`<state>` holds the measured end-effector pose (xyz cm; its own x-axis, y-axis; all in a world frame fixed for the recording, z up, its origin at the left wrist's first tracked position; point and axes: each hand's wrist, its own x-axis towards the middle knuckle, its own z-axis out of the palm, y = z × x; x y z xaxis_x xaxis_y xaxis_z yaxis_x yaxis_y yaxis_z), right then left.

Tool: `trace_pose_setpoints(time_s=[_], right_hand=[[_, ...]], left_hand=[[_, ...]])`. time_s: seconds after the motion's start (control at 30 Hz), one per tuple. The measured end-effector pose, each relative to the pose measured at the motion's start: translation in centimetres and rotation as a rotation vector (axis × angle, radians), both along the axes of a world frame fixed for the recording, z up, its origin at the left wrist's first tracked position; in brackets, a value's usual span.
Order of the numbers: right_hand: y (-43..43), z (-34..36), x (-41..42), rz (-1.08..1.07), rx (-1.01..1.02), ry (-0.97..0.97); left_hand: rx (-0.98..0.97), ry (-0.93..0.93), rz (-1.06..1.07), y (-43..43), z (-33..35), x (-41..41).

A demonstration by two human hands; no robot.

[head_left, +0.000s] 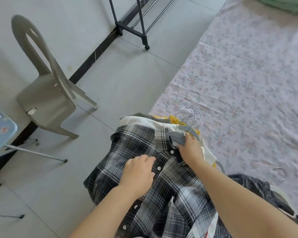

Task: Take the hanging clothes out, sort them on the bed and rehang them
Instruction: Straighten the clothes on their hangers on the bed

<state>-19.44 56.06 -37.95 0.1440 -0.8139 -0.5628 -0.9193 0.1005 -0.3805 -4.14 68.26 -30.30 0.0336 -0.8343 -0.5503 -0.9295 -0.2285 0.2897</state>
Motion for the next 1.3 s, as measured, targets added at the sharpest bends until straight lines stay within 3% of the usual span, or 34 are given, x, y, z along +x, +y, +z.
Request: trace_pose_setpoints(time_s=[0.13, 0.4, 0.67, 0.83, 1.03, 1.3], right_hand=[[0.5, 0.6, -0.4, -0.132, -0.038, -0.096], [6.7, 6.2, -0.7, -0.097, -0.122, -0.236], [15.6, 14.2, -0.4, -0.179, -0.297, -0.348], [21.1, 19.1, -0.8, -0.307, -0.392, -0.395], [29.8, 23.5, -2.2, -0.537, -0.537, -0.446], [42.6, 25.8, -7.2, -0.731, -0.769, -0.290]], left_hand=[[-0.029, 0.006, -0.003, -0.5, 0.1, 0.2], [-0.214, 0.047, -0.010, -0.8, 3.2, -1.0], [-0.341, 0.018, -0.169, 4.1, 7.1, -0.5], [-0.498, 0.184, -0.225, 8.4, 10.6, -0.5], [-0.743, 0.404, -0.455, 13.4, 14.9, -1.2], [-0.736, 0.602, -0.621, 21.8, 17.5, -8.2]])
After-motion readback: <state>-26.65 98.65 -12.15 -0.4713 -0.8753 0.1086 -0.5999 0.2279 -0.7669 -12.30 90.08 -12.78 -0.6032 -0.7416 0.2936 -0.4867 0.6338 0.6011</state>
